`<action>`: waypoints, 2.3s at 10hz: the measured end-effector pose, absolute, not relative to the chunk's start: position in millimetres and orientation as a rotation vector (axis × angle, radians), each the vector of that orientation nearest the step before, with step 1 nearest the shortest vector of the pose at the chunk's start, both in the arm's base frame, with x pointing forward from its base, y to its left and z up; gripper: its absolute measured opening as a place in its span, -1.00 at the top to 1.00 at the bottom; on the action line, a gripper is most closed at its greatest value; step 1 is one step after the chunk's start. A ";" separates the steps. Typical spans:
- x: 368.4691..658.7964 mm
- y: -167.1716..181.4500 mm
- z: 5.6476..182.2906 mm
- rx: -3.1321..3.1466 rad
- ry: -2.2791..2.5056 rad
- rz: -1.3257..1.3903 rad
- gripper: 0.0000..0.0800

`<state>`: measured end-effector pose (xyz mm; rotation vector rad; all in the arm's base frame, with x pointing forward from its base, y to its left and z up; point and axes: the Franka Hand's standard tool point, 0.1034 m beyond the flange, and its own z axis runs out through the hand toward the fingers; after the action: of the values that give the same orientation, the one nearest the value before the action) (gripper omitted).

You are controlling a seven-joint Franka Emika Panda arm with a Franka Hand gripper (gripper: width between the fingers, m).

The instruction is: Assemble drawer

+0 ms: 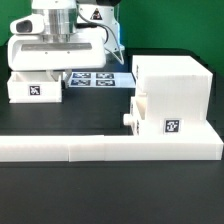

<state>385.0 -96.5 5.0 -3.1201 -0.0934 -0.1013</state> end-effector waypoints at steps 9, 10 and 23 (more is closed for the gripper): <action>473.4 -49.3 43.4 -3.044 -0.406 -0.117 0.89; 482.3 -45.4 43.5 -3.035 -0.457 -0.135 0.89; 509.9 -46.1 53.6 -2.543 -1.814 -0.091 0.89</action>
Offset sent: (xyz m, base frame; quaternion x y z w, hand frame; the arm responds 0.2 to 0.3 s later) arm 0.0398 0.0197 0.0285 0.0058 -0.0144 -0.1308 0.9913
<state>509.9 -46.1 53.6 -2.5432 -1.8136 -0.0907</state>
